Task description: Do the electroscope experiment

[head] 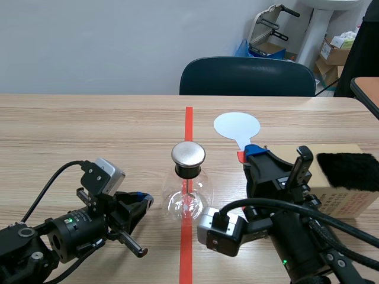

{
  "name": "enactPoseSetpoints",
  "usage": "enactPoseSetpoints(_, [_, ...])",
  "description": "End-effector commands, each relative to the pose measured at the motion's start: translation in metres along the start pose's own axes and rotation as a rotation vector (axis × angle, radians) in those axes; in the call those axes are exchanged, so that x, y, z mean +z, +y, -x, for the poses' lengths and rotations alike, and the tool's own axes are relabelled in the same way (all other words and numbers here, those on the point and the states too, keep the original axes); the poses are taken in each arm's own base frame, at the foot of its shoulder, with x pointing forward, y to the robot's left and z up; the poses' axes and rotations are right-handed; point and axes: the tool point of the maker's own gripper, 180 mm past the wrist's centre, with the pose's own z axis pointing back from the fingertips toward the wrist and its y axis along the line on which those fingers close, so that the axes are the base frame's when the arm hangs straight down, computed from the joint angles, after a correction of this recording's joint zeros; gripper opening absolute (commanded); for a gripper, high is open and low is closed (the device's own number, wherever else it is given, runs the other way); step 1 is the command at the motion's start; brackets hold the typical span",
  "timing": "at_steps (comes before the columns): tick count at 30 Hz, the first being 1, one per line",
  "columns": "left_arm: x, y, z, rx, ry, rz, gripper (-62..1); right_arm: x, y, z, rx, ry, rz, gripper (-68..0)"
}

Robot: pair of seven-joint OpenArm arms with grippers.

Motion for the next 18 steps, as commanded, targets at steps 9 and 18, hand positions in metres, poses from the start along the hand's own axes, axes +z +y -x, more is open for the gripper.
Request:
enactPoseSetpoints(9, [-0.0023,-0.0082,-0.0088,-0.037,-0.025,0.04,-57.7,-0.0022,-0.0063,0.0042,0.015,0.004,0.024,-66.0])
enactPoseSetpoints(18, [-0.0021,-0.0109,-0.0085,-0.037,-0.024,0.056,-57.7,-0.0023,-0.0063,0.0042,0.015,0.004,0.025,-66.0])
